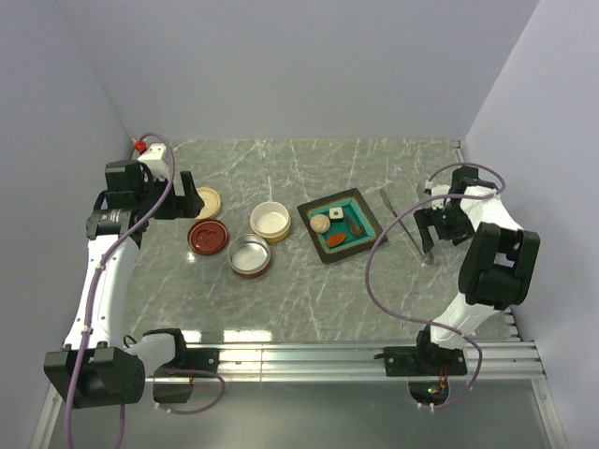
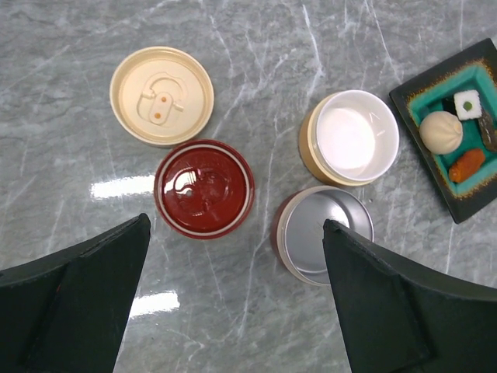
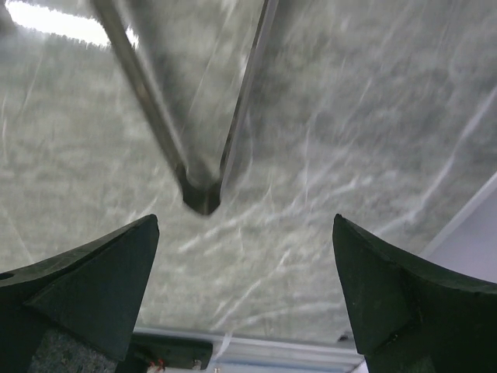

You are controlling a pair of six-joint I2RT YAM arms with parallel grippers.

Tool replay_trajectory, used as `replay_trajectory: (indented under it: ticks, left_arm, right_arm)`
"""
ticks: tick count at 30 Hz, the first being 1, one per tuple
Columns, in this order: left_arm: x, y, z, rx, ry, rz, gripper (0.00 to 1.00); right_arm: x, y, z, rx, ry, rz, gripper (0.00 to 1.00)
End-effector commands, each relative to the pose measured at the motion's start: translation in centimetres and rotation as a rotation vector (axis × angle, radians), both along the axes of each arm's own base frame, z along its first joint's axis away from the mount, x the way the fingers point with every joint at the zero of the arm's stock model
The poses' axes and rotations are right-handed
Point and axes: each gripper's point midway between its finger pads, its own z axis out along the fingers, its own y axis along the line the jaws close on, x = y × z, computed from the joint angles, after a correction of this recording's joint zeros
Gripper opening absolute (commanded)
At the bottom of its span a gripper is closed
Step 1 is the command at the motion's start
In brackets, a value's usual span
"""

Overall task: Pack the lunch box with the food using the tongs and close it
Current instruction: Grab the clamp with the right arm

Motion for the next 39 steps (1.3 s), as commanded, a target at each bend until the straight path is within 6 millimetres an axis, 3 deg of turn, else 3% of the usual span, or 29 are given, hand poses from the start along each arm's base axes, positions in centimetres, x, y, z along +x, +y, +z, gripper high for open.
replay_trajectory:
  ticks: [1, 8, 12, 21, 36, 39]
  left_arm:
    - [0.5, -0.8, 1.6, -0.017, -0.037, -0.046, 0.99]
    - [0.9, -0.4, 1.2, -0.016, -0.034, -0.01, 0.99]
    - [1.0, -1.1, 1.1, -0.058, -0.026, -0.029, 0.99]
    - [0.2, -2.6, 3.0, -0.051, -0.122, -0.159, 0.99]
    - [-0.2, -3.6, 3.1, -0.094, -0.161, -0.193, 0.99]
    - [-0.1, -3.4, 3.2, -0.084, -0.163, -0.186, 0.99]
  right_arm:
    - [3.3, -0.4, 0.1, 0.001, -0.08, -0.012, 1.0]
    - [5.9, 1.6, -1.2, 0.008, -0.127, 0.006, 0.99]
    - [7.1, 2.6, -2.2, -0.008, -0.109, 0.005, 0.96]
    - [9.5, 3.5, -3.7, 0.016, -0.067, -0.031, 0.91]
    - [10.7, 4.5, -4.5, 0.045, -0.132, -0.015, 0.85]
    - [10.8, 4.6, -4.8, 0.047, -0.123, -0.008, 0.78]
